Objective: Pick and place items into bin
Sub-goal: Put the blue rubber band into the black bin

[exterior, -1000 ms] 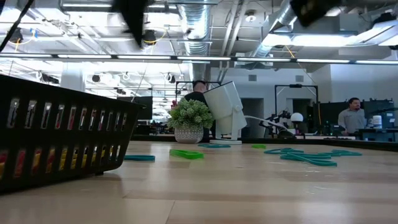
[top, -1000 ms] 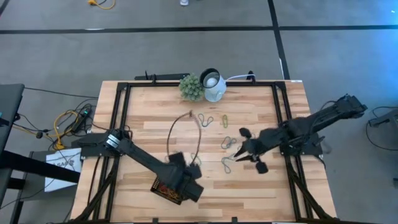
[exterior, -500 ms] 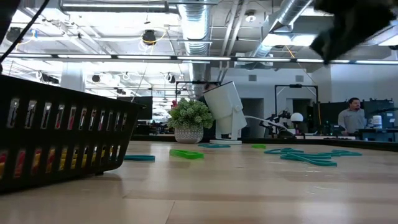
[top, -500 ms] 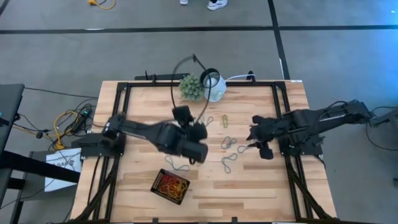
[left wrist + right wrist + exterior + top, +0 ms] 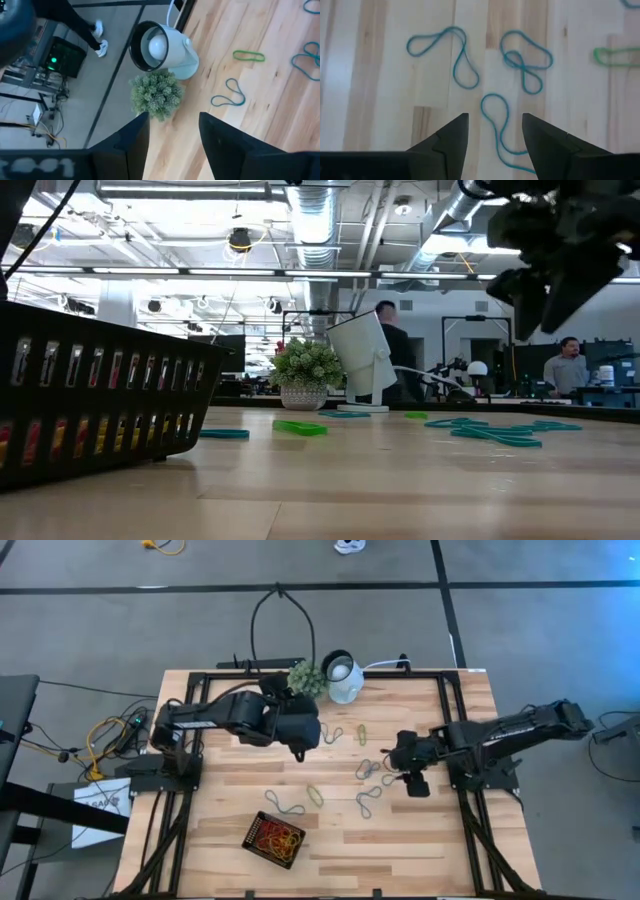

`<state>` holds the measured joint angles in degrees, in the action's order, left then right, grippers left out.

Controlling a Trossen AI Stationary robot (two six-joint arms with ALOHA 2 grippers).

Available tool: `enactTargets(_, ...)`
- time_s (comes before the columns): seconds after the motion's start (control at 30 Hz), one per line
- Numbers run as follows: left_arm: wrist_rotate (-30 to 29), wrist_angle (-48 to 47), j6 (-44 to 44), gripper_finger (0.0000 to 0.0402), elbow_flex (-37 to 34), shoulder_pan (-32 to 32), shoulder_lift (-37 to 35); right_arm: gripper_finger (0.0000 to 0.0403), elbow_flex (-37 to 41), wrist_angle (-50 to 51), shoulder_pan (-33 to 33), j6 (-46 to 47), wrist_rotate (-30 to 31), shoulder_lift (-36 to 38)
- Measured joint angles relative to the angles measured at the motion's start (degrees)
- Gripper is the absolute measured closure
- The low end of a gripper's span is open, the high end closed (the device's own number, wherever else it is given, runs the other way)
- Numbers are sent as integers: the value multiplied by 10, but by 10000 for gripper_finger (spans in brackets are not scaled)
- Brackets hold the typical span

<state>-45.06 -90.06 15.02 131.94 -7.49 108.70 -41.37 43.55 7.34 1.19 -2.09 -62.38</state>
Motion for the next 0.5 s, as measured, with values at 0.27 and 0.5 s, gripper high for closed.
enactTargets(0.27,5,0,-42,239,0,0,-4,220,-12,10,-93,-32,0,72)
enactTargets(0.5,9,0,-45,239,0,4,-4,224,43,-91,-130,-14,-19,16)
